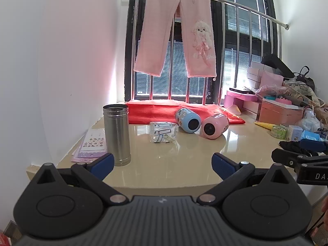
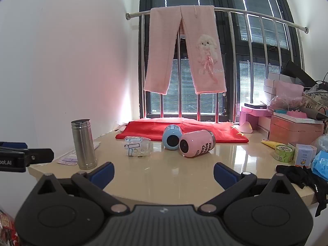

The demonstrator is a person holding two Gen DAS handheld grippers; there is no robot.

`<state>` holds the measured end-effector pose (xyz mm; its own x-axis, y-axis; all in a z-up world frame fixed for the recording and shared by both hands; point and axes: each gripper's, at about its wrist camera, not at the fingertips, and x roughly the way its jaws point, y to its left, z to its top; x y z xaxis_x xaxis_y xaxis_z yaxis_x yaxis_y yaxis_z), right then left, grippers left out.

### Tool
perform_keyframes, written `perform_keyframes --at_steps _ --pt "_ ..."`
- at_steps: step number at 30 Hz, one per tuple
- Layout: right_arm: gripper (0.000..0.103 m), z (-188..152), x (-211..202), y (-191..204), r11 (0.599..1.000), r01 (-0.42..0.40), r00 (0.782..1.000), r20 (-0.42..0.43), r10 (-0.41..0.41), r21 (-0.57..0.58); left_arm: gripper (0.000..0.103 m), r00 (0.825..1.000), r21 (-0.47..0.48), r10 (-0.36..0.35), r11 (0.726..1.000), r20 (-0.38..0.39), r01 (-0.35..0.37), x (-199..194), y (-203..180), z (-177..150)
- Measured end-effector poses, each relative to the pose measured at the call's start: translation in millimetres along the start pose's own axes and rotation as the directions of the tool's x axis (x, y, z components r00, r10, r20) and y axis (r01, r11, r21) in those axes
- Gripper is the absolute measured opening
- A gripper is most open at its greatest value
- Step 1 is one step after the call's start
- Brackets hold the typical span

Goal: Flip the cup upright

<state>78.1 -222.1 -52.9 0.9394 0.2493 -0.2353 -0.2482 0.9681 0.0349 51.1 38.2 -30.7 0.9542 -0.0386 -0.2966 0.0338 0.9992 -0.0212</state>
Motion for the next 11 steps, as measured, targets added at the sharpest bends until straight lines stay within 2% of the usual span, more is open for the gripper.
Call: perform_keyframes --at_steps 11 --pt "0.103 -2.3 1.2 0.5 1.0 0.004 1.0 -0.007 -0.004 0.002 0.103 1.0 -0.002 0.008 1.0 -0.003 -0.008 -0.1 -0.6 0.0"
